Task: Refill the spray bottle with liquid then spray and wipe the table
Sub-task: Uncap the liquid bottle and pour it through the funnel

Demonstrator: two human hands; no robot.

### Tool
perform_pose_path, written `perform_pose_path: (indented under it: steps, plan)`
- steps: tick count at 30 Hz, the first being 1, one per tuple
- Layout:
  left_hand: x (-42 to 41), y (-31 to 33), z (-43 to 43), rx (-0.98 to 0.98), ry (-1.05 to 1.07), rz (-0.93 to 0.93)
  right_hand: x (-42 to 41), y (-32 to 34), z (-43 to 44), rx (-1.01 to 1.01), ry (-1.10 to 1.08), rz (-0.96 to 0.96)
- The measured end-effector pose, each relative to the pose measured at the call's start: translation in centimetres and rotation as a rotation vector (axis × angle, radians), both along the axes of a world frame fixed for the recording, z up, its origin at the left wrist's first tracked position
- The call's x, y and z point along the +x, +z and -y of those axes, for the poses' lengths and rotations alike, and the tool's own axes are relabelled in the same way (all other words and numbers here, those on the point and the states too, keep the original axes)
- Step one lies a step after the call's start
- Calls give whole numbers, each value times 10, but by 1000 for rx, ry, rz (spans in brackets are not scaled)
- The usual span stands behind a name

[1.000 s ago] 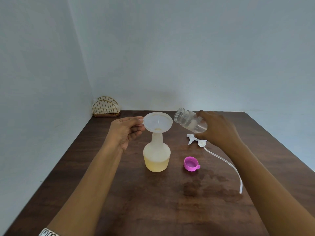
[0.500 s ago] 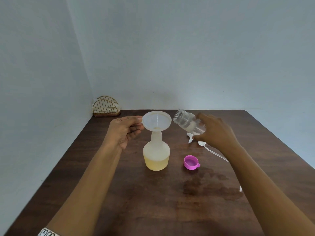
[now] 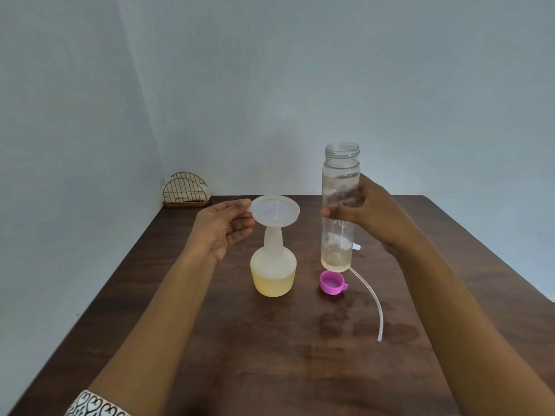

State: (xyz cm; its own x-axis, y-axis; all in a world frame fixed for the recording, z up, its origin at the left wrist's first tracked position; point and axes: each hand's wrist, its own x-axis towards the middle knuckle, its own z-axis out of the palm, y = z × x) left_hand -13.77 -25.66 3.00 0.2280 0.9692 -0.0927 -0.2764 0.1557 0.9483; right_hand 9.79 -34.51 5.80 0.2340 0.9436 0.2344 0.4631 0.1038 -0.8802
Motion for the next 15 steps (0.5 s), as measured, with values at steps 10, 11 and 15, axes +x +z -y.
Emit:
perform_pose_path:
  steps: [10,11,15]
  plan:
    - [-27,-14,20,76,117,-131,-61,9,28,21,117,-70]
    - [-33,-17,27,166,204,-155,-70,4,30,10,119,-47]
    - [-56,-42,65,629,82,-273,-112,-24,32,-26,120,139]
